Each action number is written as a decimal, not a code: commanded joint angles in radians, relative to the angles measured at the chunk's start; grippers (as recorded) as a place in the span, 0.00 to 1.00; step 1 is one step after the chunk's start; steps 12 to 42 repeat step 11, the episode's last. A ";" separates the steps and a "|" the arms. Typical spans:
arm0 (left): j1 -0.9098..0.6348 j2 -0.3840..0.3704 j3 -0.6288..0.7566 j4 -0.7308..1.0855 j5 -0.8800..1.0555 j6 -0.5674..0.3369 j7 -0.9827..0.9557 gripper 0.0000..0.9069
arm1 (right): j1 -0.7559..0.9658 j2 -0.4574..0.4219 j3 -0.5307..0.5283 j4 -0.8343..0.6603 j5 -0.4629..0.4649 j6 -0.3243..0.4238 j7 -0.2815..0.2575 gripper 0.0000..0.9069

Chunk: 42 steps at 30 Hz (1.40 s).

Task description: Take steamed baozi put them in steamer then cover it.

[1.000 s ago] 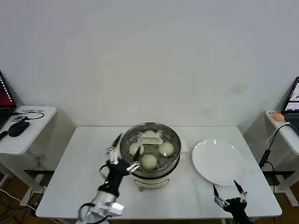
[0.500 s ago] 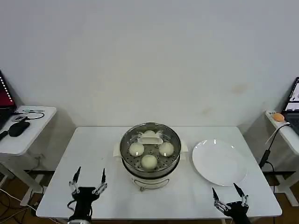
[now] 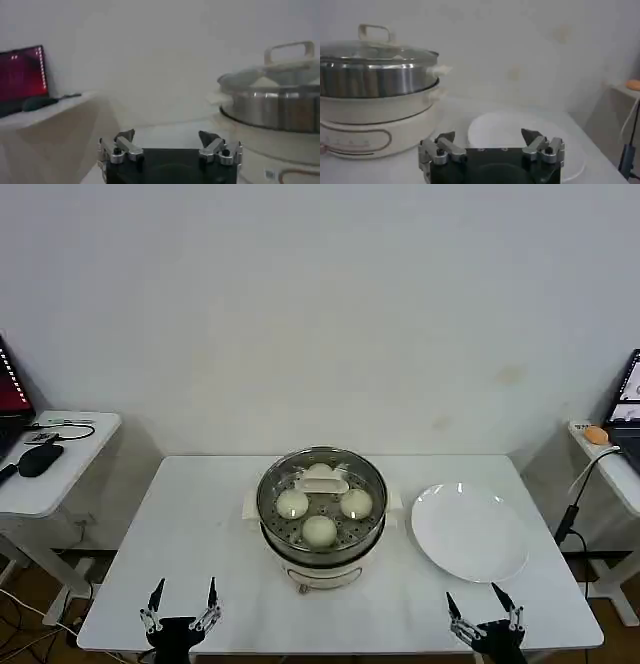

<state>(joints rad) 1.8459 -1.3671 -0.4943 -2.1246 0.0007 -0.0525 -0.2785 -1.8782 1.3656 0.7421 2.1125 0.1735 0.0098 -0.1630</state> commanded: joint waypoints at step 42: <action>0.031 -0.017 -0.019 -0.007 0.038 0.021 0.012 1.00 | -0.012 -0.006 -0.029 0.017 -0.009 -0.036 0.025 1.00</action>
